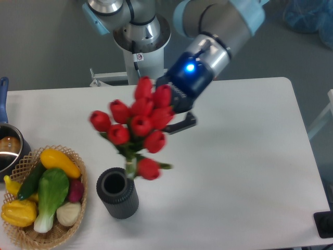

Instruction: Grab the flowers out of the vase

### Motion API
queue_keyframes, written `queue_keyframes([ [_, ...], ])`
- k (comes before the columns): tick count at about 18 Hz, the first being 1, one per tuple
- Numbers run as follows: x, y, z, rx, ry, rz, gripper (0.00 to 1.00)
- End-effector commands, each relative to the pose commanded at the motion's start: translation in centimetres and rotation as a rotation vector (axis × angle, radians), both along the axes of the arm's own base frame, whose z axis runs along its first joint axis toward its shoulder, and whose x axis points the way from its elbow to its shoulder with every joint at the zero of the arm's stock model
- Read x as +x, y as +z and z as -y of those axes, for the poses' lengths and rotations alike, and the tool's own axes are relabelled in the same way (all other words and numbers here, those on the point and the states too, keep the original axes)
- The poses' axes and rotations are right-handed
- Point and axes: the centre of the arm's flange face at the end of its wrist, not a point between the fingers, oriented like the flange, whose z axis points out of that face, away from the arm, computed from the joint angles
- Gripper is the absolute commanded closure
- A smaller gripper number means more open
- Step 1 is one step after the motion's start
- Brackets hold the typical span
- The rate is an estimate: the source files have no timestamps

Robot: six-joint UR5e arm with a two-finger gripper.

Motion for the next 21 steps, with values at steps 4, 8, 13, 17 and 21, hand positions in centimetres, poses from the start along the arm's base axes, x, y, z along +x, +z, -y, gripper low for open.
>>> queue_keyframes([
  [4, -3.2, -0.1, 3.2, 0.001, 0.066, -0.022, 0.67],
  [8, -4.8, -0.3, 4.9, 0.004, 0.094, -0.058, 0.67],
  [13, -6.0, -1.1, 6.3, 0.003, 0.111, -0.084, 0.67],
  [17, -6.6, -1.7, 7.2, -0.001, 0.126, -0.077, 0.67],
  [21, -6.4, -1.9, 7.5, -0.003, 0.13, -0.073, 0.67],
])
